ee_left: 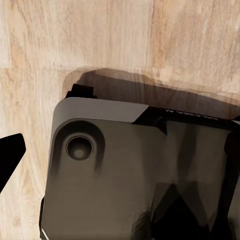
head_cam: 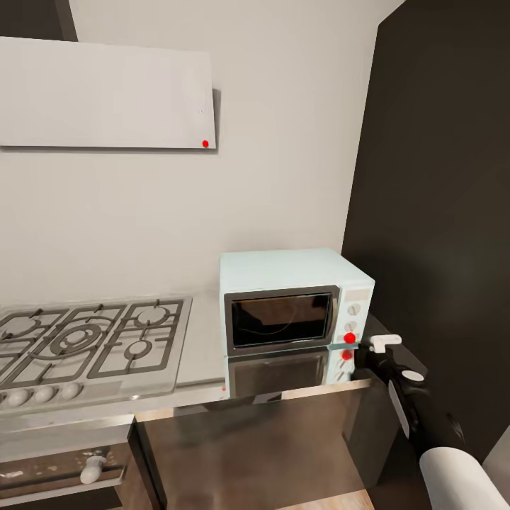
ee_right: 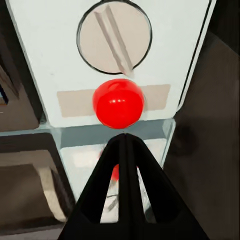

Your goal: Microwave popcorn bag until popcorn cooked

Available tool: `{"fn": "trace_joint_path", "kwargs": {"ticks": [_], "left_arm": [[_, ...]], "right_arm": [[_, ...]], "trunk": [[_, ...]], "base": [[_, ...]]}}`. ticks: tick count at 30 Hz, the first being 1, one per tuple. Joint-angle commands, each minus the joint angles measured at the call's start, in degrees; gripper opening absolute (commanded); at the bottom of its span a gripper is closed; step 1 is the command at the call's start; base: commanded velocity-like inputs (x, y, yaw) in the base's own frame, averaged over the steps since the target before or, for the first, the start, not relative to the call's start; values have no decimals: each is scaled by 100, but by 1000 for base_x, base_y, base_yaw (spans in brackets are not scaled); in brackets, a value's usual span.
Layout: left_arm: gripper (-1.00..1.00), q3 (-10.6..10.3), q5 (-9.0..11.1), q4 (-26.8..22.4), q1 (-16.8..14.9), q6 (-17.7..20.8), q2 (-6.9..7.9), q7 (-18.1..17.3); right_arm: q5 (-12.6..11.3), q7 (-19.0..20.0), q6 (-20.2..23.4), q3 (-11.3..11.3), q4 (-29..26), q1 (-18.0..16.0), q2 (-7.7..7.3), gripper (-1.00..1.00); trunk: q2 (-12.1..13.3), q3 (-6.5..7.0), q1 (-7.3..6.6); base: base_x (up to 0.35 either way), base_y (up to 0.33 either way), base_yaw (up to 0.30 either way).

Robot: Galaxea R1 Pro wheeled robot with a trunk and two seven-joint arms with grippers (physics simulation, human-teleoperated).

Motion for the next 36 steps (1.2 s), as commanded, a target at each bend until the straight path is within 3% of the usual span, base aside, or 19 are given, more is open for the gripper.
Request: {"fn": "trace_joint_path", "kwargs": {"ticks": [1,18,30,36], "left_arm": [[100,-41,63,-2,-4,23,4,-18],[100,-37,77,-2,-4,23,8,-18],[100,-37,78,-2,-4,23,8,-18],[100,-37,94,-2,-4,23,8,-18]], "right_arm": [[58,45,19,-40,-10,-4,4,-100],[94,19,15,-55,52,-4,24,-100],[163,24,-89,-28,398,-4,13,-100],[164,51,-83,-28,377,-4,12,-100]], "trunk": [[-5,-8,0],[-5,-8,0],[-5,-8,0],[-5,-8,0]], "base": [[26,0,0],[185,0,0],[-1,0,0],[-298,0,0]]}}
